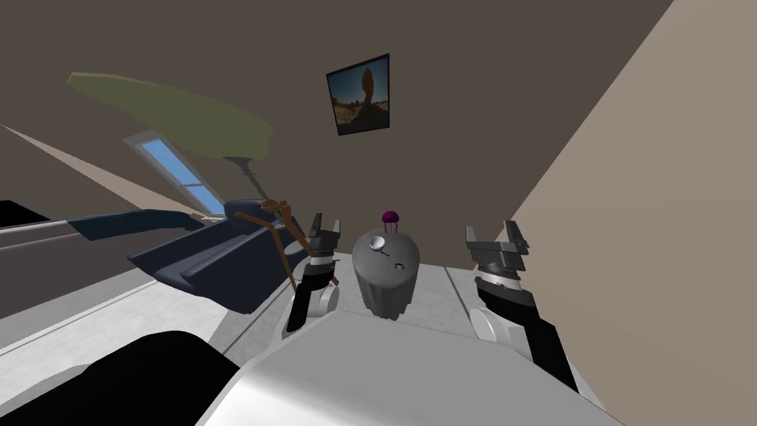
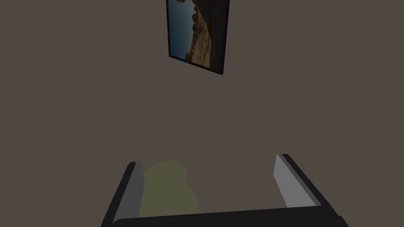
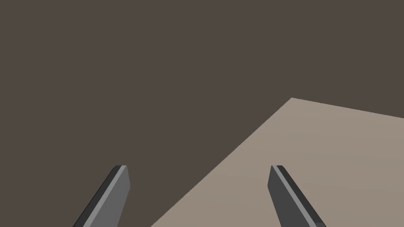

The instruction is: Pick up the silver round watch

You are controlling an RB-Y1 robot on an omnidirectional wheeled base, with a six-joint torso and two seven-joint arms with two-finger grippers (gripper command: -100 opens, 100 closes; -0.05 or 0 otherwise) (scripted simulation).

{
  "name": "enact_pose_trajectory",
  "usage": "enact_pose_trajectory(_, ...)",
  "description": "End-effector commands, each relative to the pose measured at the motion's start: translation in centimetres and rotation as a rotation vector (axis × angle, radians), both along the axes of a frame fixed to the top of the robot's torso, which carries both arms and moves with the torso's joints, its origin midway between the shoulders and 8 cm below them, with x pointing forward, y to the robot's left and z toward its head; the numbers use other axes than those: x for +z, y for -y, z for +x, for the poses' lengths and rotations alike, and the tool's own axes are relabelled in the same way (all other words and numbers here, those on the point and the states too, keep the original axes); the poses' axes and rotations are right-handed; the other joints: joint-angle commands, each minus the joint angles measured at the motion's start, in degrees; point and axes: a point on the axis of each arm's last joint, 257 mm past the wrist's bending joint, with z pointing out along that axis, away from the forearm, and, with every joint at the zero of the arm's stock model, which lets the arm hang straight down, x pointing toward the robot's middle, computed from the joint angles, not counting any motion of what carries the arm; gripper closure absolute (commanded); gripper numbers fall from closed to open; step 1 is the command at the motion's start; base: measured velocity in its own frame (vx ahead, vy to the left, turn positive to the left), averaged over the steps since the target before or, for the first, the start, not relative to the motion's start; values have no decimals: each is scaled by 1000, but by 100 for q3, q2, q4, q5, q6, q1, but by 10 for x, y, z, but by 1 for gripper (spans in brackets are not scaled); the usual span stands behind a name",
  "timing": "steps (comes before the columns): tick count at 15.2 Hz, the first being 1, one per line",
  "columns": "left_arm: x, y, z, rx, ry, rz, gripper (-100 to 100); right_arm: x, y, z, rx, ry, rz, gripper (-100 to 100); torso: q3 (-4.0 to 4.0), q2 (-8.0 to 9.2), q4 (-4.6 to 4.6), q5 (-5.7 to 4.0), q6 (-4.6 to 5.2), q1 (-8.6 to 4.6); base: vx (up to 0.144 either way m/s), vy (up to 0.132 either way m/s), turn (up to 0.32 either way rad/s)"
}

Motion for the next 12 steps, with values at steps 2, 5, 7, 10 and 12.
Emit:
enact_pose_trajectory(2,0,0,0,0,0,0,0,-9,3,11,40,-3,68,-100,0,0,0,0,1,0,-2,-2,11)
enact_pose_trajectory(5,0,0,0,0,0,0,0,-17,5,21,72,-6,132,-100,0,0,0,0,1,0,-4,-5,24)
enact_pose_trajectory(7,0,0,0,0,0,0,0,-19,11,21,82,-3,173,-100,0,0,0,0,0,-1,-4,-6,21)
enact_pose_trajectory(10,0,0,0,0,0,0,0,-28,14,31,116,-8,245,-100,0,0,0,0,0,0,-4,-5,27)
enact_pose_trajectory(12,0,0,0,0,0,0,0,-38,12,43,143,-15,290,-100,0,1,0,0,1,0,-2,-2,15)
